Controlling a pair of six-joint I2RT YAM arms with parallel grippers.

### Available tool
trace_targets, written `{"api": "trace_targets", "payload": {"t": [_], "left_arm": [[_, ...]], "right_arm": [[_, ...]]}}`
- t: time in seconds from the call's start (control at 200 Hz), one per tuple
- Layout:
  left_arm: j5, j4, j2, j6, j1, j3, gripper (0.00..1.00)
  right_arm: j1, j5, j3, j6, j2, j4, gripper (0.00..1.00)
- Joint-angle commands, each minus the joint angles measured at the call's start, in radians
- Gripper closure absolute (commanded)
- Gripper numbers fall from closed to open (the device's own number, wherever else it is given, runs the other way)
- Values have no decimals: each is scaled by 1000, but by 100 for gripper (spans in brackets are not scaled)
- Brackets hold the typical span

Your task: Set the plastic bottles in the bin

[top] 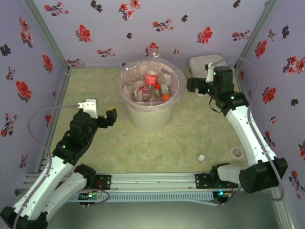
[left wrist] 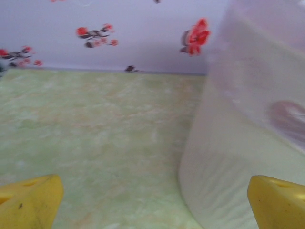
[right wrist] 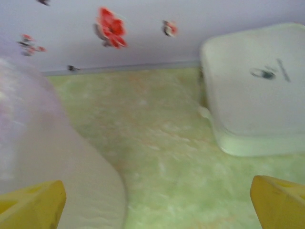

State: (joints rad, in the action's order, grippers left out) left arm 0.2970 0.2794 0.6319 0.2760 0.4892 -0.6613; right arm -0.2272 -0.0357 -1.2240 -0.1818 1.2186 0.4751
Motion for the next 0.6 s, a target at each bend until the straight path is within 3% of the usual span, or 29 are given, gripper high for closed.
{"api": "trace_targets", "payload": {"t": [0.0, 0.09, 0.25, 0.595], "left_arm": [[65, -39, 31, -17, -80, 78, 0], [91, -118, 51, -14, -139, 141, 0], [93, -233, 114, -34, -229, 220, 0], [110, -509, 299, -185, -281, 292, 0]], "right_arm": [[14, 194, 137, -46, -56, -106, 0], [14, 294, 301, -37, -112, -226, 0], [15, 363, 532, -24, -170, -426, 1], [17, 502, 718, 57, 30, -693, 1]]}}
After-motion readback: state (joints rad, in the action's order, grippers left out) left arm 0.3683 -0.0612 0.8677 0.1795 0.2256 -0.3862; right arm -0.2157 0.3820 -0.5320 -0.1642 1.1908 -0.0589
